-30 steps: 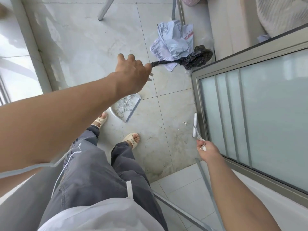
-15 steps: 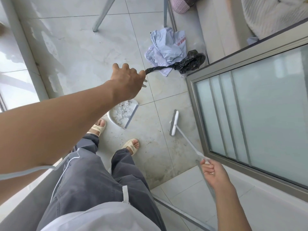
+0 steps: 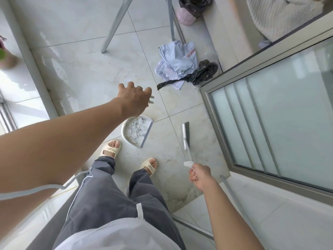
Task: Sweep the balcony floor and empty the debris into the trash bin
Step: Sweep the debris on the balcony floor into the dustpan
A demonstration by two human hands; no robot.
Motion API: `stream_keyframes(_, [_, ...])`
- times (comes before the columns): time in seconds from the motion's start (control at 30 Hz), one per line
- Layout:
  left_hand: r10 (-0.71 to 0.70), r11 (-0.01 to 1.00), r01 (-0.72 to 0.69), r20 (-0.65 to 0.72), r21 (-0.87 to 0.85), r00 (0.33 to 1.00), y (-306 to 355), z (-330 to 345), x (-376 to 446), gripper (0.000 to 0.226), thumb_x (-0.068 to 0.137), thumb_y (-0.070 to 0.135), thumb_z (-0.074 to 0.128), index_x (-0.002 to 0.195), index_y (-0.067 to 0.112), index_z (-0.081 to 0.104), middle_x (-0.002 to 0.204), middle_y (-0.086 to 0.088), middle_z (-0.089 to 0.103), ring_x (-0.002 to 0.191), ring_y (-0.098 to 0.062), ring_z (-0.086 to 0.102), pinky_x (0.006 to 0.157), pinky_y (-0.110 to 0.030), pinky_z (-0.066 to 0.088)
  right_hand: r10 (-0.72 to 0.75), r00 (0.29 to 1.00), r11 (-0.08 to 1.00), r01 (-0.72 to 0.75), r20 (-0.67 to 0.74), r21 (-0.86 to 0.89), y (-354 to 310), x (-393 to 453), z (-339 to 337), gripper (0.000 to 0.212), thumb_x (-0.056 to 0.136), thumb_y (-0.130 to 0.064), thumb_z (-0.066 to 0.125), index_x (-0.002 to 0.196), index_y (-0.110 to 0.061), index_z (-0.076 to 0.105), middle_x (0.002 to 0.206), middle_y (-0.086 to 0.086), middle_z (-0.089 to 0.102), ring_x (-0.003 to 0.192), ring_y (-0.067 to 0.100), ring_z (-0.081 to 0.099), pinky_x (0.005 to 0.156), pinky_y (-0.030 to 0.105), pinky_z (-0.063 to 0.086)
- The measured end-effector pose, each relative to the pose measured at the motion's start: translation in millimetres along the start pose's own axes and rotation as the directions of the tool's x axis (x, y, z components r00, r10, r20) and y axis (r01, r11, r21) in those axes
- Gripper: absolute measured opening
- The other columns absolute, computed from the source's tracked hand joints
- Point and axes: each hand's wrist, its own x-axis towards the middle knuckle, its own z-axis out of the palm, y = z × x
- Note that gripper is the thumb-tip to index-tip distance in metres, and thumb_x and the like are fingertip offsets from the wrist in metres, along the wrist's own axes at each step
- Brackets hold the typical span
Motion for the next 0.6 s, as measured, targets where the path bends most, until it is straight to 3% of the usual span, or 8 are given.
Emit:
stream_keyframes(0.1, [0.011,1.000,-0.010,0.043,-0.027,0.999,0.7,-7.0,2.2,0.030,0.103,0.034,0.041,0.125,0.013,0.039,0.122,-0.011,0.054,0.114,-0.033,0.043,0.082,-0.041,0.031,0.040,0.998,0.999,-0.040,0.055,-0.001,7.9,-14.6,-25.7,0.022,0.090,0.005,0.037,0.103,0.004,0.055,0.063,0.008,0.042,0.033,0.006,0.028,0.032,0.013,0.017])
stream_keyframes(0.2, [0.022,0.999,-0.019,0.084,-0.040,0.996,-0.7,-9.7,4.2,0.030,0.103,0.033,0.042,0.125,0.013,0.038,0.123,-0.012,0.053,0.114,-0.034,0.042,0.085,-0.042,0.032,0.062,0.991,0.977,-0.084,0.118,0.194,11.1,-20.4,-81.5,0.021,0.097,-0.001,0.038,0.116,0.001,0.048,0.062,0.006,0.041,0.030,0.003,0.026,0.025,0.013,0.016])
stream_keyframes(0.3, [0.024,0.999,-0.020,0.105,-0.035,0.994,-3.3,-16.4,6.4,0.031,0.103,0.033,0.042,0.126,0.013,0.038,0.125,-0.012,0.052,0.116,-0.034,0.042,0.090,-0.045,0.034,0.046,0.989,0.936,-0.093,0.141,0.341,21.1,-31.4,-122.1,0.019,0.098,-0.004,0.038,0.115,-0.003,0.046,0.063,0.005,0.041,0.031,0.002,0.026,0.023,0.014,0.017])
stream_keyframes(0.43, [0.027,0.999,-0.022,0.146,-0.036,0.989,-15.5,-19.6,9.8,0.028,0.103,0.031,0.042,0.124,0.013,0.037,0.126,-0.012,0.052,0.117,-0.035,0.040,0.091,-0.047,0.034,0.018,0.998,0.964,-0.033,0.061,0.263,46.3,-39.2,-106.5,0.012,0.095,0.001,0.040,0.100,-0.002,0.050,0.064,0.009,0.042,0.032,0.005,0.028,0.028,0.013,0.017])
stream_keyframes(0.6, [0.021,0.999,-0.014,0.207,-0.036,0.978,-21.3,-22.2,12.4,0.028,0.103,0.029,0.043,0.125,0.014,0.035,0.130,-0.012,0.049,0.120,-0.036,0.040,0.094,-0.049,0.035,0.031,0.999,0.994,-0.034,0.033,0.102,54.8,-37.3,-33.5,0.021,0.092,0.003,0.040,0.109,0.005,0.054,0.065,0.009,0.043,0.034,0.008,0.032,0.031,0.014,0.019])
